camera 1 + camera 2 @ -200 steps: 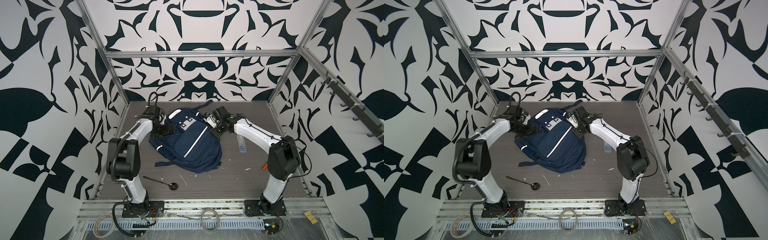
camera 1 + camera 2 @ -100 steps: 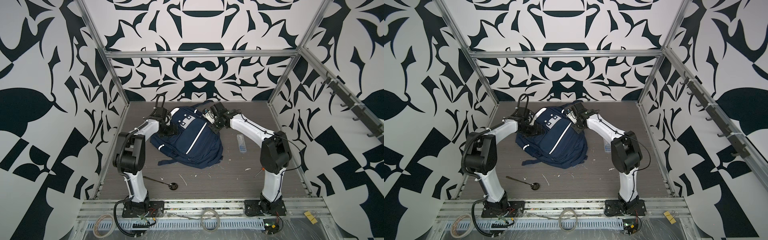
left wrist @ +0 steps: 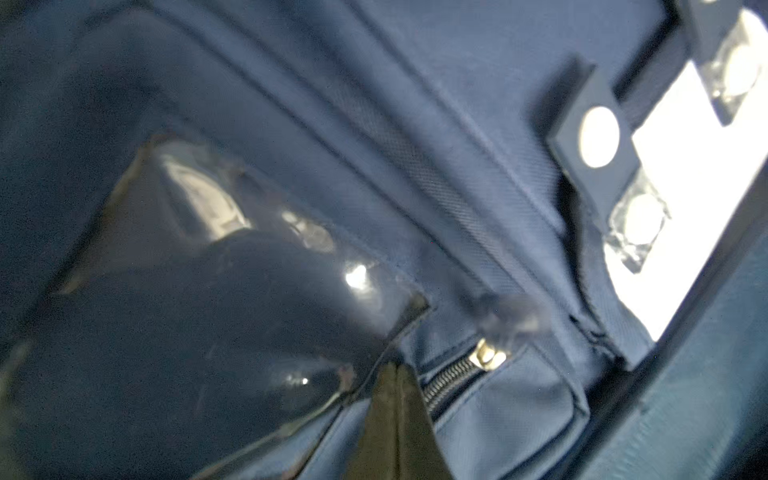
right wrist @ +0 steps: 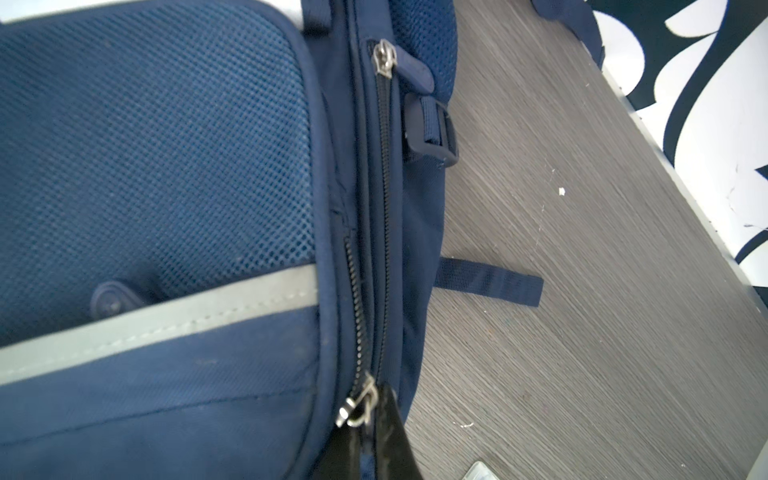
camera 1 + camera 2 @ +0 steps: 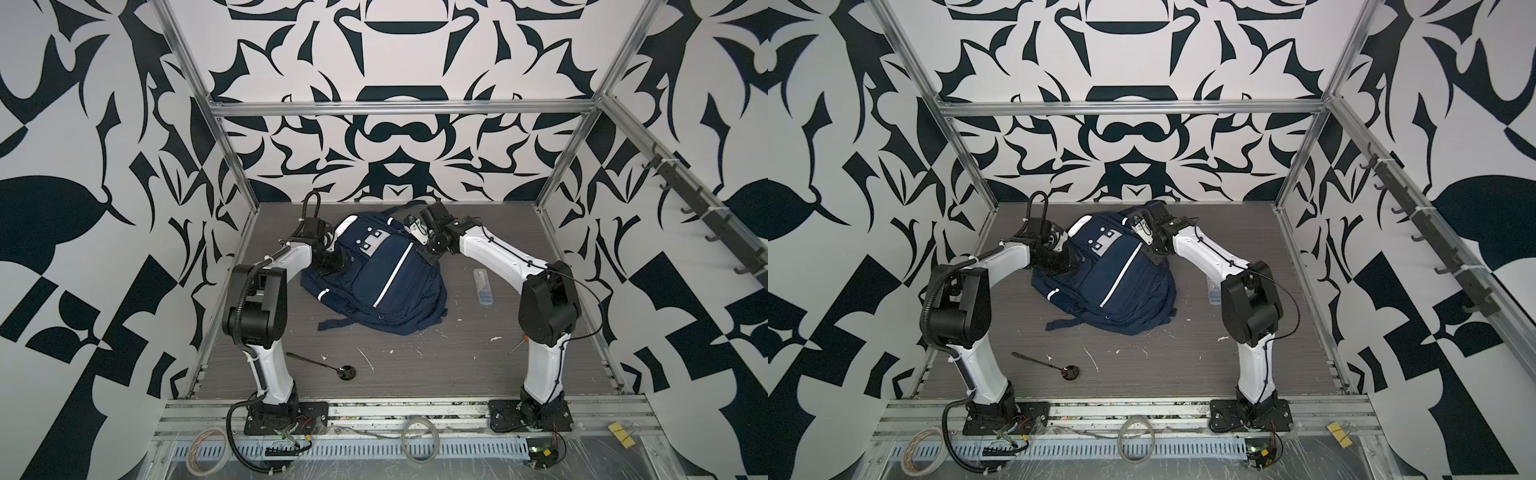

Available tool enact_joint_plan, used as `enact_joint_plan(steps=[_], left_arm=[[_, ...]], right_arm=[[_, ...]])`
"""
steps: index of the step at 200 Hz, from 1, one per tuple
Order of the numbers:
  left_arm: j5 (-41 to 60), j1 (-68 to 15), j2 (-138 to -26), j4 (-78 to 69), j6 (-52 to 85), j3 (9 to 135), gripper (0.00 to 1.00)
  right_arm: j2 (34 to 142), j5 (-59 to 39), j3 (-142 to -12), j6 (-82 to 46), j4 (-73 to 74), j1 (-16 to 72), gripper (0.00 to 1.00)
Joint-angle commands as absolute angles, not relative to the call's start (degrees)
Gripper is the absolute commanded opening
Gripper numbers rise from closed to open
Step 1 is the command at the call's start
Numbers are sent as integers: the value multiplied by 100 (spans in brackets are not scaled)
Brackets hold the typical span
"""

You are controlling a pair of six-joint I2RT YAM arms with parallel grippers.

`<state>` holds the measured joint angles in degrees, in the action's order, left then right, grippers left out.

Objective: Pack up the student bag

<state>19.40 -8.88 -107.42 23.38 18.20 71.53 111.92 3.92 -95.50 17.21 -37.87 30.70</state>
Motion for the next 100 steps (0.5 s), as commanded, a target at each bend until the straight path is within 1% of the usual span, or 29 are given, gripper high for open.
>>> enact_joint_plan(steps=[1, 100], left_arm=[[2013, -782, -11039, 2778, 1955, 6917, 0], [2133, -171, -11038, 2826, 1898, 6799, 0]], right_arm=[[10837, -133, -9490, 1820, -3243, 3229, 0], [9774, 112, -8144, 2092, -3379, 3157, 0]])
